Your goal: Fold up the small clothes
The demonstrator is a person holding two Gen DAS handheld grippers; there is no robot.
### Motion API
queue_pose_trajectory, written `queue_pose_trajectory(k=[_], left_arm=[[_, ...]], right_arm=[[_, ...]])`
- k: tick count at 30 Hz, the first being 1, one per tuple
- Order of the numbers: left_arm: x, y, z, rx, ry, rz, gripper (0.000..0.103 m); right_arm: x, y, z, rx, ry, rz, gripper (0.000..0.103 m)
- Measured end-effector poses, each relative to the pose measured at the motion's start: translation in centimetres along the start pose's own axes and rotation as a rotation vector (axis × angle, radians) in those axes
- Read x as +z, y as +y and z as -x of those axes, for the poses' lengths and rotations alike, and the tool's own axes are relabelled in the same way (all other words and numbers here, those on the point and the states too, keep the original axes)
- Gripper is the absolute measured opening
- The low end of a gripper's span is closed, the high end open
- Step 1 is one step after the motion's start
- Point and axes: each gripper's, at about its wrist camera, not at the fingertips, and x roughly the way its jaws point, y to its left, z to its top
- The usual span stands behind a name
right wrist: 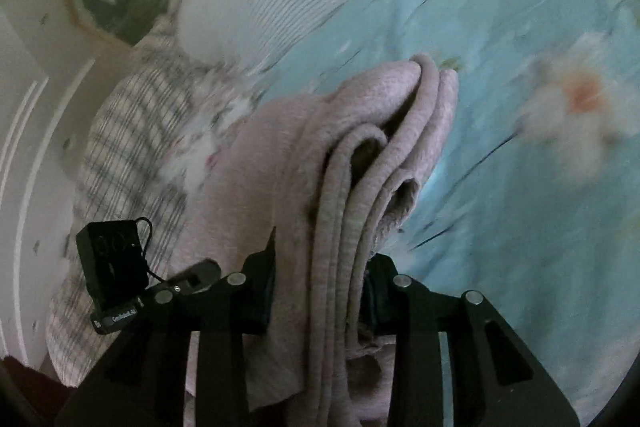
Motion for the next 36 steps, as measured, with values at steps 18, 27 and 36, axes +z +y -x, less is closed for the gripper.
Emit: queue_pose_trajectory(k=[18, 27, 36], left_arm=[[-5.8, 5.3, 3.8, 0.179, -0.024, 0.041, 0.072], [-6.5, 1.8, 5.9, 0.058, -0.078, -0.110, 0.054], [-8.3, 0.4, 4.5, 0.029, -0.006, -0.203, 0.054]], right_arm=[[-1.5, 2.8, 0.5, -0.190, -0.039, 0.050, 0.062], [4.5, 2.8, -4.7, -0.237, 0.011, 0.074, 0.036], [4.4, 4.3, -1.6, -0.174, -0.151, 0.095, 0.008]])
